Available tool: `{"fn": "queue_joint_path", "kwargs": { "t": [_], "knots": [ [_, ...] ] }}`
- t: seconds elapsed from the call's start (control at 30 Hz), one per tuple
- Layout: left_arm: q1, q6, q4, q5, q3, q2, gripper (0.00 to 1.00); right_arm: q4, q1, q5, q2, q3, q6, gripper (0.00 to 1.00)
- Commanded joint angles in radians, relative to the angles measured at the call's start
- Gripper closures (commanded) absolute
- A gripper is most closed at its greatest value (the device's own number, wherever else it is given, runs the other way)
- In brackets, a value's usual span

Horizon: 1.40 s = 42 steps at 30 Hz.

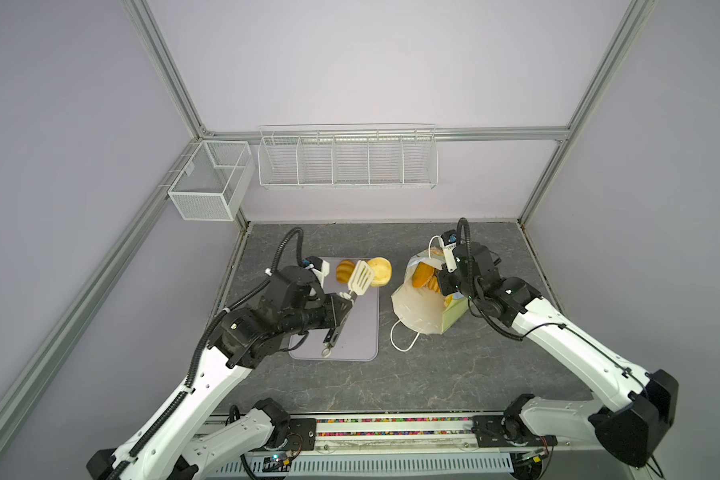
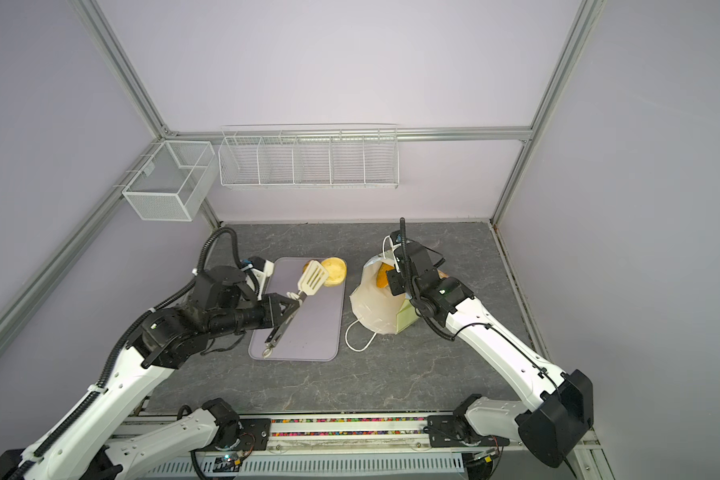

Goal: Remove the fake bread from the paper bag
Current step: 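Lift the pale bun out with the tongs and carry it over the tray, then lower the pale bun beside the striped breads and open the tongs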

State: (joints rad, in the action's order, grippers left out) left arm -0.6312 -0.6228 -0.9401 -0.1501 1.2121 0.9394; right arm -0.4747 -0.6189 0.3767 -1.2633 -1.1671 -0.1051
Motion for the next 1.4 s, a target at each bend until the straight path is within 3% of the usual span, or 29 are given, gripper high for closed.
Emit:
{"fn": "queue_joint_path", "kwargs": {
  "t": [0.0, 0.13, 0.37, 0.53, 0.63, 0.8, 0.97, 1.2, 1.37],
  "knots": [
    [0.138, 0.092, -0.132, -0.006, 0.037, 0.030, 1.00, -0.034, 0.017, 0.001, -0.002, -0.004, -0.006, 0.93],
    [0.284, 0.217, -0.175, 0.016, 0.103, 0.138, 1.00, -0.045, 0.026, -0.007, 0.016, 0.004, 0.006, 0.93],
    [0.300, 0.363, -0.241, 0.359, 0.205, 0.322, 1.00, -0.045, 0.041, -0.016, 0.031, 0.017, 0.012, 0.93],
    [0.300, 0.463, -0.170, 0.476, 0.205, 0.431, 1.00, -0.060, 0.047, -0.022, 0.028, 0.006, 0.018, 0.93],
    [0.294, 0.537, -0.090, 0.466, 0.210, 0.498, 1.00, -0.065, 0.052, -0.019, 0.039, 0.006, 0.020, 0.93],
    [0.222, 0.605, -0.009, 0.620, 0.229, 0.613, 1.00, -0.080, 0.060, -0.009, 0.059, 0.011, 0.031, 0.94],
    [0.173, 0.625, -0.040, 0.723, 0.285, 0.736, 1.00, -0.063, 0.077, -0.009, 0.070, 0.036, 0.030, 0.93],
    [0.128, 0.653, -0.065, 0.880, 0.274, 0.782, 1.00, -0.058, 0.083, -0.013, 0.065, 0.045, 0.035, 0.94],
    [0.118, 0.681, -0.071, 0.929, 0.257, 0.794, 1.00, -0.050, 0.085, -0.027, 0.059, 0.050, 0.029, 0.93]
  ]
}}
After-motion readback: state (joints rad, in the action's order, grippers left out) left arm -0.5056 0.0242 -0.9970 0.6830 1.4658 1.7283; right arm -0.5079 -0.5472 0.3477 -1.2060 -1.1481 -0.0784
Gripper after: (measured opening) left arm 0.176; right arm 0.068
